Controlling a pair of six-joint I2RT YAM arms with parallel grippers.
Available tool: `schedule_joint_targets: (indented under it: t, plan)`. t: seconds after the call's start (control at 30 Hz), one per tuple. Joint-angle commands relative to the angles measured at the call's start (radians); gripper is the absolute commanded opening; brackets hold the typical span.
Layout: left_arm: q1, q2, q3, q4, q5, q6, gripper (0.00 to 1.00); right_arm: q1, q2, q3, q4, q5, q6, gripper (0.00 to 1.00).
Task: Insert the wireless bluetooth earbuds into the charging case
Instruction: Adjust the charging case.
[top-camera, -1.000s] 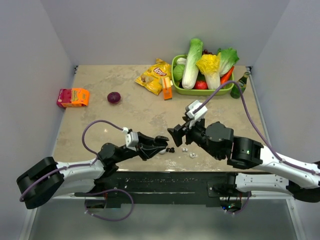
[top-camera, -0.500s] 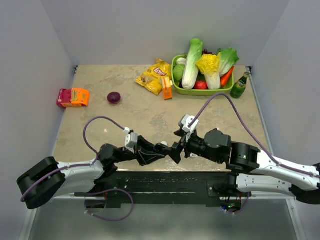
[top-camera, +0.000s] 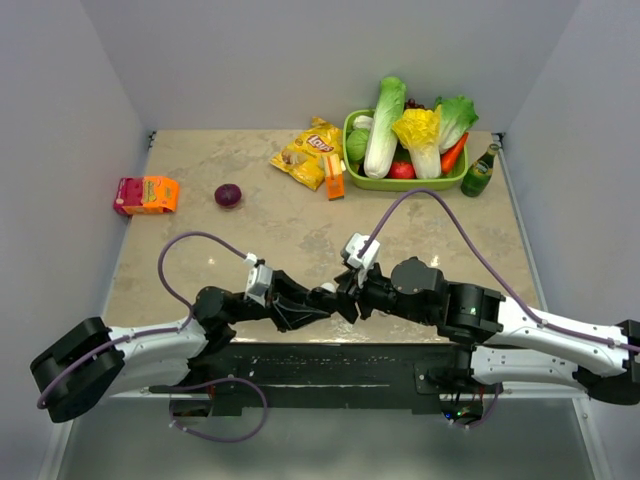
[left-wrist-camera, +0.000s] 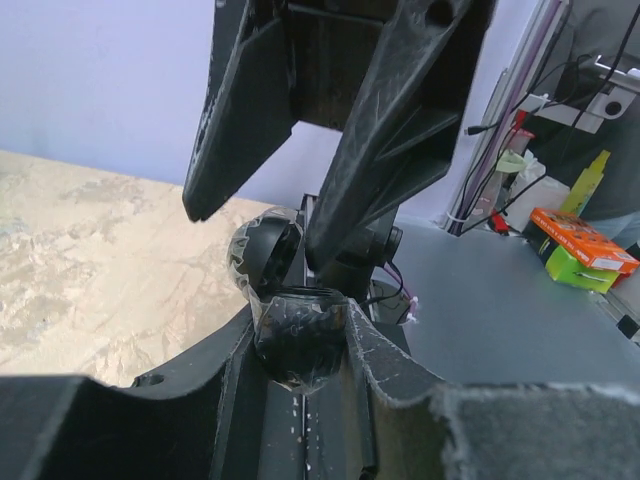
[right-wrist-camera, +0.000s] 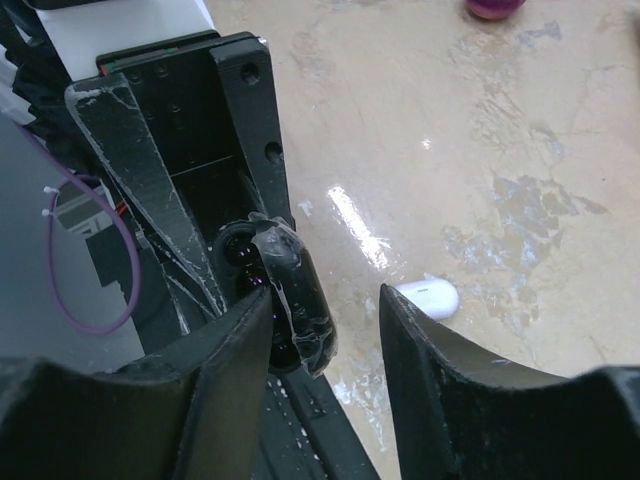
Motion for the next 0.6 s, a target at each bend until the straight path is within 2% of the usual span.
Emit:
schedule_joint_targets:
  t: [0.0, 0.4, 0.5, 0.53, 0.57]
  plan:
    - [0.004, -0.024, 0.037, 0.305, 0.020, 0.000, 0.00, 0.000, -0.002, 0.003, 0.021, -0.003, 0.003, 0.47]
    - [0.004, -0.021, 0.051, 0.270, 0.024, 0.015, 0.00, 0.000, 0.021, 0.023, 0.016, -0.022, -0.019, 0.17]
    - [0.004, -0.017, 0.059, 0.246, 0.024, 0.021, 0.01, 0.000, 0.030, 0.038, 0.009, -0.022, -0.036, 0.06]
    - [0.004, -0.017, 0.063, 0.229, 0.024, 0.024, 0.07, 0.000, 0.036, 0.043, 0.004, -0.001, -0.042, 0.00]
    - [0.004, -0.015, 0.067, 0.221, 0.024, 0.024, 0.20, 0.000, 0.041, 0.055, 0.000, 0.001, -0.053, 0.00]
